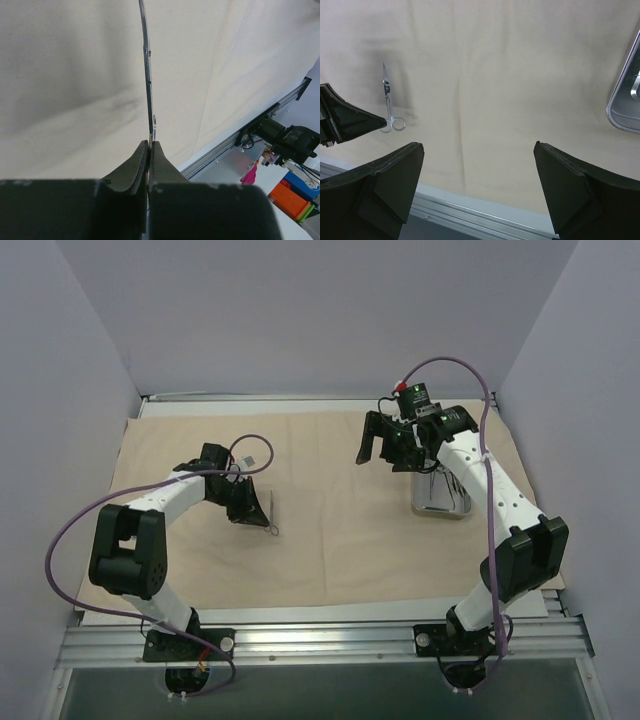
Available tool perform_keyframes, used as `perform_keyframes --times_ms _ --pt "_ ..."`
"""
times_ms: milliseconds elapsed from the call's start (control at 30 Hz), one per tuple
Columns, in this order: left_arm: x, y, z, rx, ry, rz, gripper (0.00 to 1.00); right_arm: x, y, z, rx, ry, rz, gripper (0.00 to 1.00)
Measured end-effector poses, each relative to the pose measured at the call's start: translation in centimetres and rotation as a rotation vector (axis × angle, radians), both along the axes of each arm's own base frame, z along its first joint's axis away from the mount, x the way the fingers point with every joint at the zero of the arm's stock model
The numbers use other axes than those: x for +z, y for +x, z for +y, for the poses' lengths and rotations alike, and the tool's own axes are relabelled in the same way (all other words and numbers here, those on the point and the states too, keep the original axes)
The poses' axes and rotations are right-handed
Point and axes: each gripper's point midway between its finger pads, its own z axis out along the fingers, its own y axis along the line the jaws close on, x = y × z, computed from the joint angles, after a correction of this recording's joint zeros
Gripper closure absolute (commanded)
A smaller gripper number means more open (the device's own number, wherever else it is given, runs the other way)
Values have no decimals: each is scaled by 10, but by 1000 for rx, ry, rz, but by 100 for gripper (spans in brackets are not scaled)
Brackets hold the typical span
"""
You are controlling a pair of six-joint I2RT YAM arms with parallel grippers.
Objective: Open and lay out the surgical kit
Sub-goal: Place the medical item in the surgical kit.
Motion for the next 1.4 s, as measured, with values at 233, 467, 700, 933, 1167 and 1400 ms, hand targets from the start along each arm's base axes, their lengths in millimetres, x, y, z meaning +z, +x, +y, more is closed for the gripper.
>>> perform_keyframes --times_ms 233,467,700,933,1167,1400 --pt "-16 6 1 -3 -19 36 98 -1 6 -14 -25 -14 -6 0" --pt "-24 17 1 4 -52 25 98 -1 8 -18 -25 -24 -14 0" --pt "-38 19 6 18 -63 63 86 -3 8 -20 -22 -30 -13 0" --pt "-50 15 15 22 -40 100 63 -3 9 -22 -25 -31 -14 0" --pt "-49 14 18 19 -36 122 41 -3 11 -25 -26 -41 -24 0" --pt "-44 10 20 2 -26 125 39 -9 31 -54 -42 -194 -50 0"
